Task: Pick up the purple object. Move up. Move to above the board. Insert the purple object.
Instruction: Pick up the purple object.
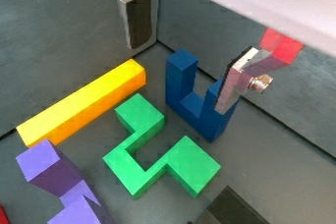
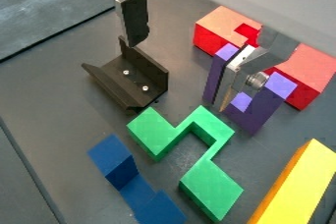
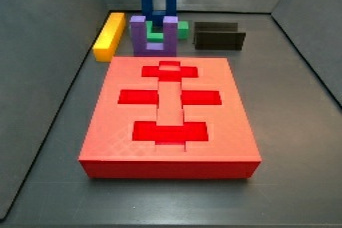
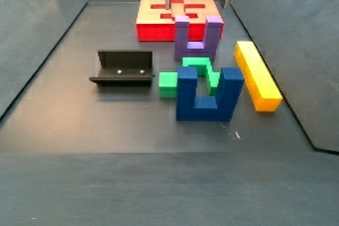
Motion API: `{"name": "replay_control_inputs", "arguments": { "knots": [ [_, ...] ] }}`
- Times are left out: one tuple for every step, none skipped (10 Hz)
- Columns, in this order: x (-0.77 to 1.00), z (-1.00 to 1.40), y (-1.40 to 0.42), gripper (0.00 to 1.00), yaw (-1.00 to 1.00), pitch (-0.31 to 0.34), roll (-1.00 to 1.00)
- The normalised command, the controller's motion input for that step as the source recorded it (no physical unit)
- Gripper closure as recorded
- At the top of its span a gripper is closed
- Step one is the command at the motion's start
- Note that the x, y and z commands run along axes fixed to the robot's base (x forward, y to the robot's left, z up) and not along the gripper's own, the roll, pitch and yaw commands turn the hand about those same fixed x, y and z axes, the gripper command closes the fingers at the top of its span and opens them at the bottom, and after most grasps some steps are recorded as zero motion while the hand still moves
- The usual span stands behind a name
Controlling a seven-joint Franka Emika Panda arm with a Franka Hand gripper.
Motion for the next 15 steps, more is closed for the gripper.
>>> {"name": "replay_control_inputs", "arguments": {
  "knots": [
    [0.0, -0.02, -0.01, 0.0, 0.0, -0.024, 0.0],
    [0.06, 0.0, -0.14, 0.0, 0.0, 0.0, 0.04],
    [0.37, 0.0, -0.91, 0.0, 0.0, 0.0, 0.17],
    [0.35, -0.14, -1.0, 0.0, 0.0, -0.046, 0.04],
    [0.33, -0.19, -1.0, 0.0, 0.0, -0.041, 0.04],
    [0.29, -0.25, -1.0, 0.0, 0.0, -0.056, 0.04],
    [0.05, -0.52, -1.0, 0.0, 0.0, -0.103, 0.07],
    [-0.09, -0.63, -0.92, 0.0, 0.12, -0.107, 0.06],
    [-0.26, -0.53, -0.76, 0.0, 0.25, -0.064, 0.08],
    [-0.01, -0.25, -0.42, 0.0, 0.19, 0.0, 0.12],
    [0.14, -0.23, -0.18, 0.0, 0.02, 0.0, 0.09],
    [0.13, -0.24, 0.01, 0.0, 0.0, 0.014, 0.11],
    [0.13, -0.22, 0.11, 0.0, 0.0, 0.023, 0.11],
    [0.12, -0.31, 0.02, 0.0, -0.13, 0.027, 0.19],
    [0.0, -0.29, 0.0, 0.0, -0.2, 0.03, 0.21]
  ]
}}
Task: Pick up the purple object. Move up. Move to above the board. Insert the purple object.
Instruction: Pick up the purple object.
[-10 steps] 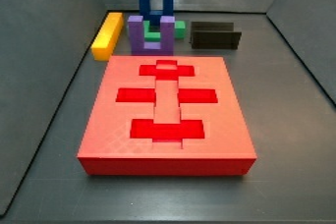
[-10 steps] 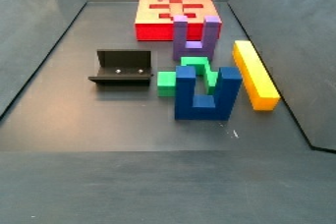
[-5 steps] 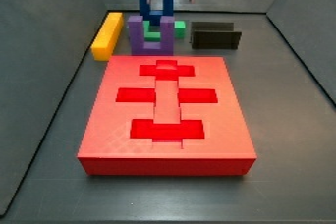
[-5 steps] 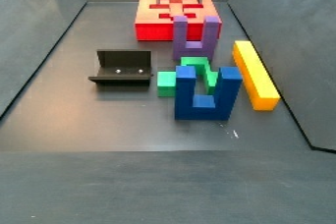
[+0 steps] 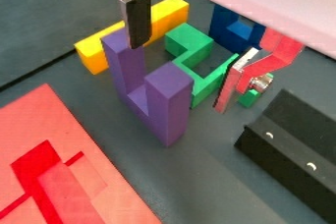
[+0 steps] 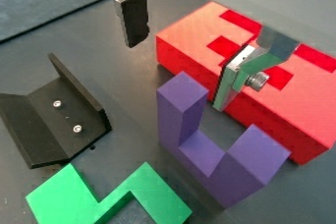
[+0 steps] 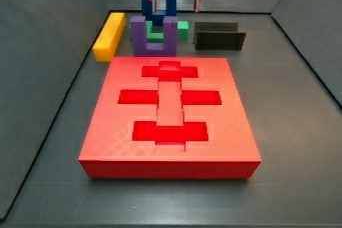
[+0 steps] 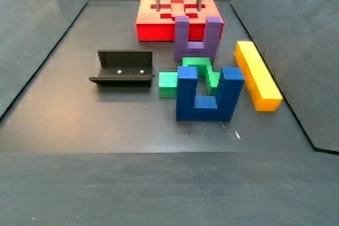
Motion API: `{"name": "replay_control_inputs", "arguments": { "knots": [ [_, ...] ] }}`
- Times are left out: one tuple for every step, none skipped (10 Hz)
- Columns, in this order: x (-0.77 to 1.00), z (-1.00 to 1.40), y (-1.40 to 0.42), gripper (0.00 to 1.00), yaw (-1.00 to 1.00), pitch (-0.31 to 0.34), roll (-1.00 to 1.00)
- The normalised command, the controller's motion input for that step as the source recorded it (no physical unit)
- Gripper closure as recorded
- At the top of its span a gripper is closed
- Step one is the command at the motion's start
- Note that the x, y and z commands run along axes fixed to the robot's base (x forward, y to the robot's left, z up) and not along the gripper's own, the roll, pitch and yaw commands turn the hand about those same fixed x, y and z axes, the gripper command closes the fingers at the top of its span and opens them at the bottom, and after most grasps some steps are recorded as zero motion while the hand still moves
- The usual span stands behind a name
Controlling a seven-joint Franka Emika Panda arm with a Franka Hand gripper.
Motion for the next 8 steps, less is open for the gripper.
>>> {"name": "replay_control_inputs", "arguments": {
  "knots": [
    [-0.04, -0.25, 0.0, 0.0, -0.09, 0.027, 0.19],
    [-0.01, -0.21, 0.0, 0.0, -0.09, 0.03, 0.2],
    [-0.05, -0.22, 0.0, 0.0, -0.07, 0.036, 0.2],
    [-0.09, -0.28, 0.0, 0.0, -0.03, 0.021, 0.17],
    [-0.08, -0.37, 0.0, 0.0, 0.0, 0.0, 0.12],
    [-0.06, -0.41, 0.0, 0.0, 0.0, 0.0, 0.1],
    [-0.01, -0.41, 0.0, 0.0, 0.0, 0.0, 0.1],
    [0.0, -0.43, 0.0, 0.0, 0.0, 0.0, 0.09]
  ]
}}
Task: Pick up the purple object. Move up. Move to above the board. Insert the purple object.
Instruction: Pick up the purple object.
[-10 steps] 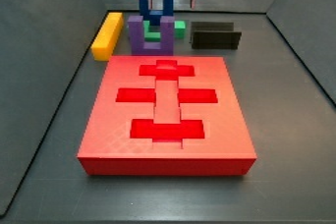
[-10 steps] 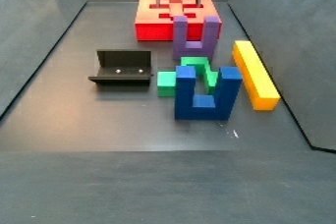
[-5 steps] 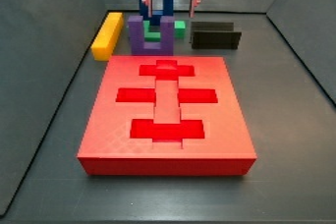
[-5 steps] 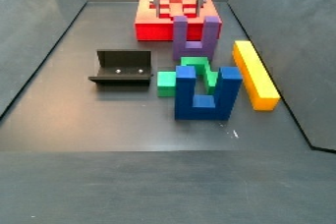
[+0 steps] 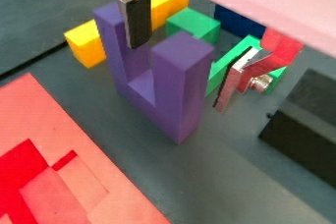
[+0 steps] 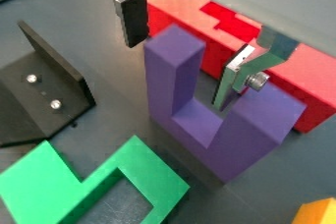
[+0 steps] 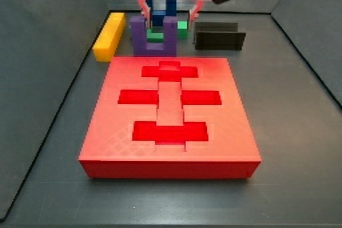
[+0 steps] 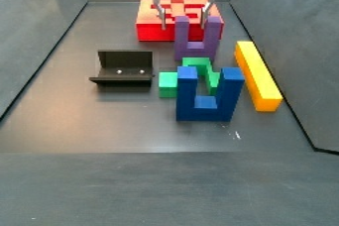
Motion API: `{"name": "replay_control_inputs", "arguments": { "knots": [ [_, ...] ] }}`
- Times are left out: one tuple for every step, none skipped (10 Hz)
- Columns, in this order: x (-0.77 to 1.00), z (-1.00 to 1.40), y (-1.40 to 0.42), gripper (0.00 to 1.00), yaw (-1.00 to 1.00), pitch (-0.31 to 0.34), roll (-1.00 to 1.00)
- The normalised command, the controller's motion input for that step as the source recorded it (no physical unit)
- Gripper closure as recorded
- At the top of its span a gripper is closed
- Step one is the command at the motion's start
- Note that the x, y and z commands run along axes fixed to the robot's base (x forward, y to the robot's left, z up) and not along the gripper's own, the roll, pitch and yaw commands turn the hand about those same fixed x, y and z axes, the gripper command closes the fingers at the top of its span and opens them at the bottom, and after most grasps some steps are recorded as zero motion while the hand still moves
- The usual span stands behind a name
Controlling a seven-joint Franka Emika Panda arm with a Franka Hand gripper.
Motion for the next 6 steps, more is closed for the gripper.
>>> {"name": "replay_control_inputs", "arguments": {
  "knots": [
    [0.0, -0.06, 0.0, 0.0, 0.0, 0.013, 0.08],
    [0.0, -0.14, 0.0, 0.0, 0.0, 0.0, 0.01],
    [0.0, 0.0, 0.0, 0.0, 0.0, 0.0, 0.01],
    [0.0, -0.01, 0.0, 0.0, 0.0, 0.0, 0.06],
    [0.0, -0.01, 0.01, 0.0, 0.01, 0.0, 0.08],
    [0.0, 0.0, 0.0, 1.0, 0.0, 0.0, 0.0]
  ]
}}
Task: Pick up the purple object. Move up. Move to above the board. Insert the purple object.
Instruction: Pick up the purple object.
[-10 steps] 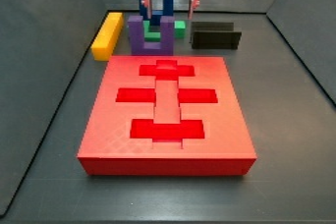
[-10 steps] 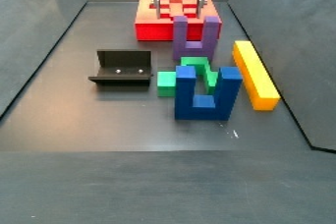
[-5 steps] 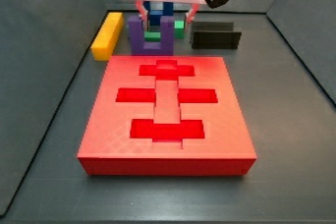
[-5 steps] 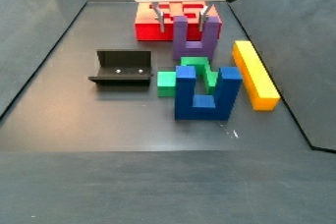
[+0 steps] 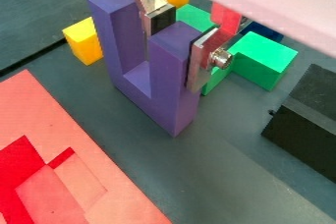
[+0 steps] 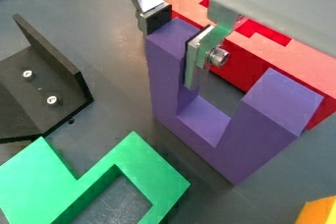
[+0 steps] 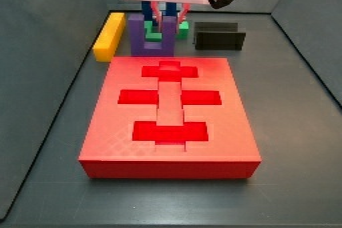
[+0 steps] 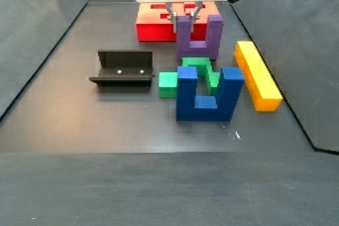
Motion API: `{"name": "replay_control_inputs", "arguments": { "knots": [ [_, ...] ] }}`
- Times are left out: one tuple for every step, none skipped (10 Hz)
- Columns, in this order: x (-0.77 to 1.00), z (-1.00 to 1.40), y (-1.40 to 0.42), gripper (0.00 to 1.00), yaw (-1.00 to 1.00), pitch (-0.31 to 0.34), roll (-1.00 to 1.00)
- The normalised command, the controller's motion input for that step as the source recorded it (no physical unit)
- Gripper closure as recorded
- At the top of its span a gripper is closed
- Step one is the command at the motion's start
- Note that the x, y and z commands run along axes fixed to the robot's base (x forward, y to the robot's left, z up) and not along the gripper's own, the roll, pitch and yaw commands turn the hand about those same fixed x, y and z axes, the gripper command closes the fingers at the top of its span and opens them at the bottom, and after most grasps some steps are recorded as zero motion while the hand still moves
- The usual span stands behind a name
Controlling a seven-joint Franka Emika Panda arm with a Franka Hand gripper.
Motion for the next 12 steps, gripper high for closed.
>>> {"name": "replay_control_inputs", "arguments": {
  "knots": [
    [0.0, 0.0, 0.0, 1.0, 0.0, 0.0, 0.0],
    [0.0, 0.0, 0.0, 1.0, 0.0, 0.0, 0.0],
    [0.0, 0.0, 0.0, 1.0, 0.0, 0.0, 0.0],
    [0.0, 0.0, 0.0, 1.0, 0.0, 0.0, 0.0],
    [0.0, 0.0, 0.0, 1.0, 0.0, 0.0, 0.0],
    [0.0, 0.0, 0.0, 1.0, 0.0, 0.0, 0.0],
    [0.0, 0.0, 0.0, 1.0, 0.0, 0.0, 0.0],
    [0.0, 0.0, 0.0, 1.0, 0.0, 0.0, 0.0],
    [0.0, 0.0, 0.0, 1.0, 0.0, 0.0, 0.0],
    [0.0, 0.0, 0.0, 1.0, 0.0, 0.0, 0.0],
    [0.0, 0.0, 0.0, 1.0, 0.0, 0.0, 0.0],
    [0.0, 0.0, 0.0, 1.0, 0.0, 0.0, 0.0]
  ]
}}
